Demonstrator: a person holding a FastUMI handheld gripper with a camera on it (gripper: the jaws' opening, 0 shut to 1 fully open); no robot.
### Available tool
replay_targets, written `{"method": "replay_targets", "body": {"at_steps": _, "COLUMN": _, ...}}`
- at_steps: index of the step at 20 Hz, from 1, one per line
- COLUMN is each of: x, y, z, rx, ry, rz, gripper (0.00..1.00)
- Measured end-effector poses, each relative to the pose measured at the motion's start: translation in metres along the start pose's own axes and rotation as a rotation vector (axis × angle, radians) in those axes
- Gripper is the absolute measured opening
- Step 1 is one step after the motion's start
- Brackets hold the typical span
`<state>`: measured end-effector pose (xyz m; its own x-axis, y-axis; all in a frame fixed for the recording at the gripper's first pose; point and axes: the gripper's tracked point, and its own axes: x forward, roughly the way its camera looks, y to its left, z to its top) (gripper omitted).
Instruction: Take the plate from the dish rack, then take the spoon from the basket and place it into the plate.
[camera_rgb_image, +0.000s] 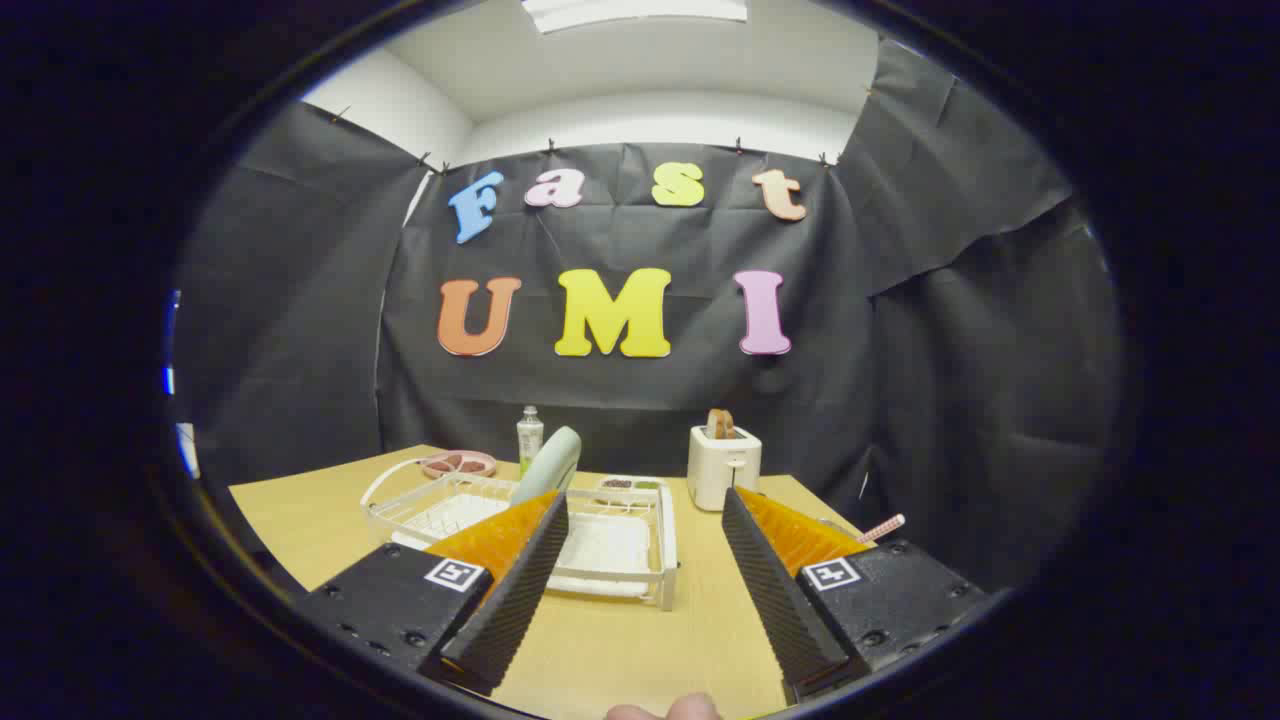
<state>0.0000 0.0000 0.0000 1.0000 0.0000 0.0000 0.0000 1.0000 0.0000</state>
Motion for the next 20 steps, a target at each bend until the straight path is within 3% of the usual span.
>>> {"method": "replay_targets", "body": {"at_steps": 20, "x": 0.027, "y": 0.018, "z": 0.003, "rx": 0.042, "ry": 0.014, "rz": 0.008, "gripper": 1.00}}
